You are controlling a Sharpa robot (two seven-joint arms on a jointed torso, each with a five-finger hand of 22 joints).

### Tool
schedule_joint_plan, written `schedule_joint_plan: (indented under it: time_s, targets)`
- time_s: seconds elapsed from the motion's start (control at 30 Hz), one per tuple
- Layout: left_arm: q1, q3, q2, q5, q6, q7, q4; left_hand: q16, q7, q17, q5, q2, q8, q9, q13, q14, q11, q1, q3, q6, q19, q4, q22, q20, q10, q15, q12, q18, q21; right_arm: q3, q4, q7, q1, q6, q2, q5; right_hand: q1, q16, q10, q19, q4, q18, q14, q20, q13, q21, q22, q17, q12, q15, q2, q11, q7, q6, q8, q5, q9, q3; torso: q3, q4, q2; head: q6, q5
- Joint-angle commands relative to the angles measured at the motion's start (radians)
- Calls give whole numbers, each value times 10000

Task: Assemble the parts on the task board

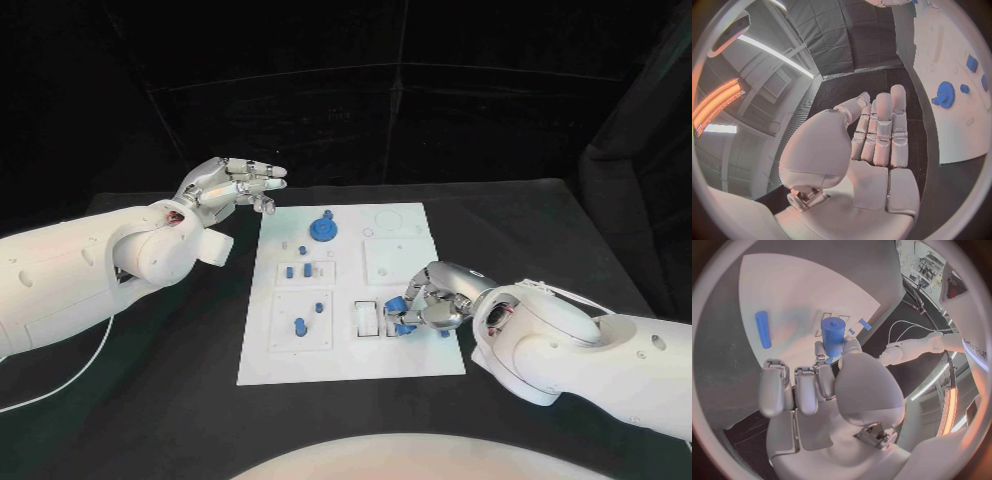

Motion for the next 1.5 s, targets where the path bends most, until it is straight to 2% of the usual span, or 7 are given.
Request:
schedule_joint_plan:
  time_s: [0.03,0.77,0.93,1.03,1.23,1.4,1.5]
  targets:
    - [16,7,23,34,110,32,28,-34,26,-14,42,86,37,5,6,-91,20,-27,-48,-7,-44,0,-13,-32,-74,12,68,59,-69,3,-79,-15,40,-45,209,465,62,43,24,154,3,-158,723,-55,284,69,29,926,-62,-66,41,-78,-52,137,59,56,37,-38,-6,32,3,3,24]
    - [18,6,56,34,106,33,43,-34,26,-14,42,86,37,5,6,-91,20,-27,-48,-7,-44,0,-13,-32,-74,12,68,59,-69,10,-1099,-991,79,422,1689,322,-709,35,51,153,64,-159,720,-119,248,66,43,931,-262,-129,265,-148,-137,120,234,-920,565,-532,6,-15,24,5,155]
    - [18,6,51,34,109,31,47,-34,26,-14,42,86,37,5,6,-91,20,-27,-48,-7,-44,0,-13,-32,-74,12,68,59,-69,11,-1169,-1110,79,180,1766,18,-1437,17,40,142,9,-151,714,-146,224,39,14,914,-371,-144,288,-155,-173,54,299,-3316,828,-945,5,-18,14,3,168]
    - [18,6,42,34,106,27,44,-34,26,-14,42,86,37,5,6,-91,20,-27,-48,-7,-44,0,-13,-32,-74,12,68,59,-69,11,-1165,-1089,79,48,1785,-143,-2121,0,7,127,104,-146,708,-139,186,12,-20,894,-462,-139,-251,-158,-152,-13,305,-4606,949,-959,9,-25,17,4,179]
    - [18,6,37,34,115,20,41,-34,26,-14,42,86,37,5,6,-91,20,-27,-48,-7,-44,0,-13,-32,-74,12,68,59,-69,11,-1094,-1012,79,-8,1793,-336,-3313,-27,-43,112,153,-138,700,-142,128,-26,-57,868,-618,-143,-1393,-159,-154,-90,322,-4716,1168,-30,13,-27,20,6,179]
    - [18,6,29,34,123,13,42,-34,26,-14,42,86,37,5,6,-91,20,-27,-48,-7,-44,0,-13,-32,-74,12,68,59,-69,10,-958,-939,78,107,1709,-475,-3231,-27,-31,111,126,-137,701,-142,163,-33,-61,875,-602,-145,-1376,-165,-163,-58,348,-4687,1228,181,17,-30,18,-8,185]
    - [18,6,19,34,126,9,44,-34,26,-14,42,86,37,5,6,-91,20,-27,-48,-7,-44,0,-13,-32,-74,12,68,59,-69,10,-851,-835,77,374,1596,-588,-1691,-26,-10,112,-233,-138,707,-137,221,-36,-50,892,-590,-143,-1031,-166,-175,-48,382,-4491,1356,616,16,-30,20,-25,176]
